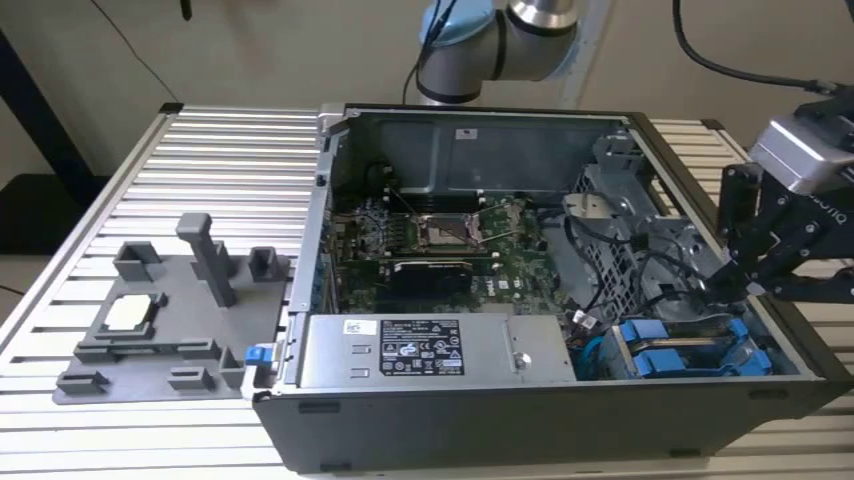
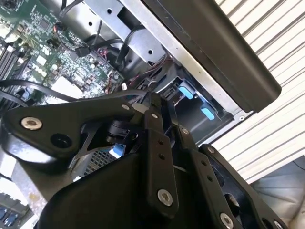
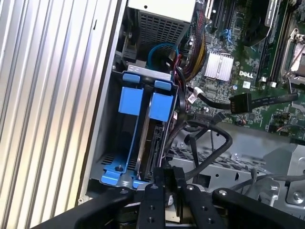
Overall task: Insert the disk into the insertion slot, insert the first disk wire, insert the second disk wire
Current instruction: 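Insert the first disk wire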
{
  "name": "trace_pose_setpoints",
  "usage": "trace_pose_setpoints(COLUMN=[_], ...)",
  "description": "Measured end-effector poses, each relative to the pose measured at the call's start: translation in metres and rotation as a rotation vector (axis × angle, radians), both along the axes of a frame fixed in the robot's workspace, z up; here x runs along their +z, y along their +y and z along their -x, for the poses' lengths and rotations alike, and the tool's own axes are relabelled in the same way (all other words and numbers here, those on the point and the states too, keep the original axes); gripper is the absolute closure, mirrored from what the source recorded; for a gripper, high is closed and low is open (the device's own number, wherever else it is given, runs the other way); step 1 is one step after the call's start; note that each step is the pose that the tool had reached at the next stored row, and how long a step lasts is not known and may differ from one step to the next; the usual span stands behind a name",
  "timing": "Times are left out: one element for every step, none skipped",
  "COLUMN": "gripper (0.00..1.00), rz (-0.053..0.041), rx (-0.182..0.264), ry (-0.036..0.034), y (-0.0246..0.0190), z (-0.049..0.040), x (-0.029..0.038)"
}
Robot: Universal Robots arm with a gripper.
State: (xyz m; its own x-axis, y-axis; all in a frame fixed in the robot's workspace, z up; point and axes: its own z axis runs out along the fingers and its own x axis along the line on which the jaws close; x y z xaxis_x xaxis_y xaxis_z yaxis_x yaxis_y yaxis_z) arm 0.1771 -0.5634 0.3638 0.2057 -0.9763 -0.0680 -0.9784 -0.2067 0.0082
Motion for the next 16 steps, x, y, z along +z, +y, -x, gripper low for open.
trace_pose_setpoints(gripper=[0.81, 0.81, 0.81, 0.81, 0.81, 0.81, 0.81, 0.81, 0.81, 0.81, 0.81, 0.81, 0.81, 0.81, 0.81, 0.81], rz=[0.0009, 0.0016, 0.0021, 0.0024, 0.0033, 0.0052, 0.0078, 0.0095, 0.0100, 0.0101, 0.0103, 0.0107, 0.0109, 0.0112, 0.0113, 0.0114], rx=[0.000, 0.000, 0.000, -0.001, -0.002, -0.004, -0.006, -0.009, -0.014, -0.021, -0.029, -0.039, -0.048, -0.055, -0.057, -0.059], ry=[-0.0072, -0.0141, -0.0222, -0.0307, -0.0367, -0.0416, -0.0459, -0.0482, -0.0485, -0.0486, -0.0485, -0.0485, -0.0484, -0.0484, -0.0483, -0.0484], y=[-0.0001, -0.0001, -0.0001, -0.0001, -0.0001, -0.0001, -0.0001, -0.0001, -0.0001, -0.0002, -0.0002, -0.0002, -0.0001, -0.0001, -0.0002, -0.0002], z=[0.0019, 0.0038, 0.0054, 0.0065, 0.0075, 0.0086, 0.0097, 0.0109, 0.0116, 0.0119, 0.0121, 0.0123, 0.0125, 0.0125, 0.0125, 0.0125], x=[-0.0006, -0.0013, -0.0021, -0.0031, -0.0041, -0.0048, -0.0055, -0.0058, -0.0060, -0.0061, -0.0063, -0.0066, -0.0068, -0.0067, -0.0067, -0.0067])
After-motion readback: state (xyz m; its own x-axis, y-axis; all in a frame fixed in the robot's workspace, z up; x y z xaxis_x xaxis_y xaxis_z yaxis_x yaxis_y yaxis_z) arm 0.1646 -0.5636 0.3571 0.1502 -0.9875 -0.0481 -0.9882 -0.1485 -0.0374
